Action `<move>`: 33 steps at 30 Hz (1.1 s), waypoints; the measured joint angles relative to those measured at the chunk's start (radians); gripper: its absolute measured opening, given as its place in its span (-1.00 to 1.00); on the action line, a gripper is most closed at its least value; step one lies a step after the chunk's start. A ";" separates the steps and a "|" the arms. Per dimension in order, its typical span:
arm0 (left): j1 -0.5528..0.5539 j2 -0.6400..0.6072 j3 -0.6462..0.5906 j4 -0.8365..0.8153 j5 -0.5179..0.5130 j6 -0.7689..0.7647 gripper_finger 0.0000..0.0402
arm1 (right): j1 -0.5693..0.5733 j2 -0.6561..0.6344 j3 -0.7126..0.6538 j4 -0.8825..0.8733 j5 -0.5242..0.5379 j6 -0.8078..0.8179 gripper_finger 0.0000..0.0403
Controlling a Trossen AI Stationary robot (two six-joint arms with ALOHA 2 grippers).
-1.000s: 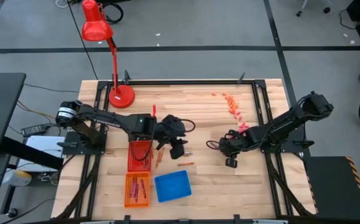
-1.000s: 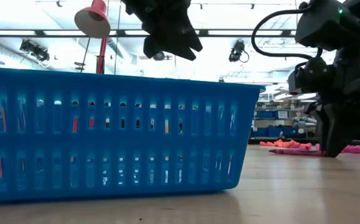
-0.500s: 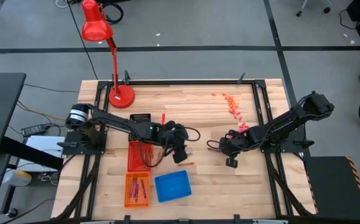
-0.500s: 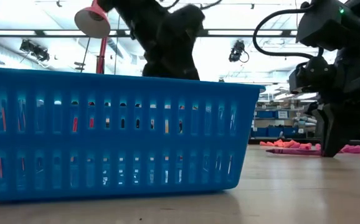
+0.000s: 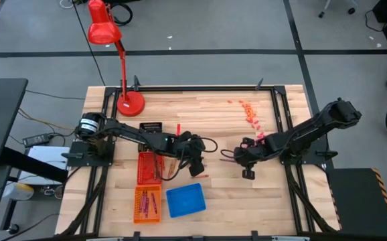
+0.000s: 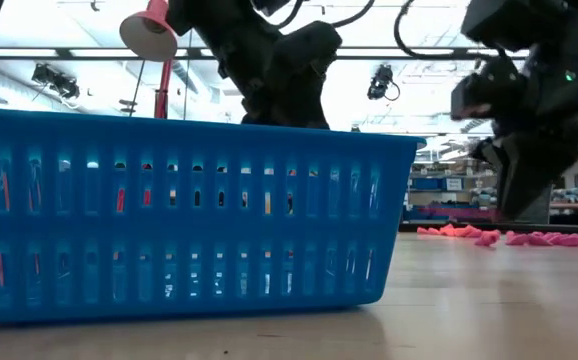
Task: Sort crayons
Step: Put the red crayon into the orange bin
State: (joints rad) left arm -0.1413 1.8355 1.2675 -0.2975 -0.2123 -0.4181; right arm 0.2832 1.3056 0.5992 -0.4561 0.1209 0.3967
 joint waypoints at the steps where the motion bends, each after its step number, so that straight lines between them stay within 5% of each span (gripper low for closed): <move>1: 0.000 0.000 0.000 -0.001 0.021 0.008 -0.20 | 0.000 -0.001 0.016 -0.009 -0.001 -0.011 -0.83; 8: -0.015 0.000 0.000 0.065 0.054 0.120 -0.20 | -0.003 -0.005 0.121 -0.024 -0.010 -0.104 -0.83; 17: -0.012 -0.026 0.002 0.085 0.056 0.041 -0.20 | -0.032 -0.046 0.235 -0.109 -0.013 -0.137 -0.82; 26: -0.015 -0.112 0.002 0.032 0.049 0.042 -0.25 | -0.035 -0.260 0.245 -0.175 0.001 -0.154 -0.82; 33: -0.002 -0.123 0.000 0.214 0.041 0.039 -0.29 | -0.058 -0.355 0.244 -0.054 0.016 -0.164 -0.82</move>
State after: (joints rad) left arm -0.1431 1.7126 1.2678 -0.0832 -0.1711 -0.3792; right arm 0.2255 0.9501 0.8429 -0.5098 0.1370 0.2326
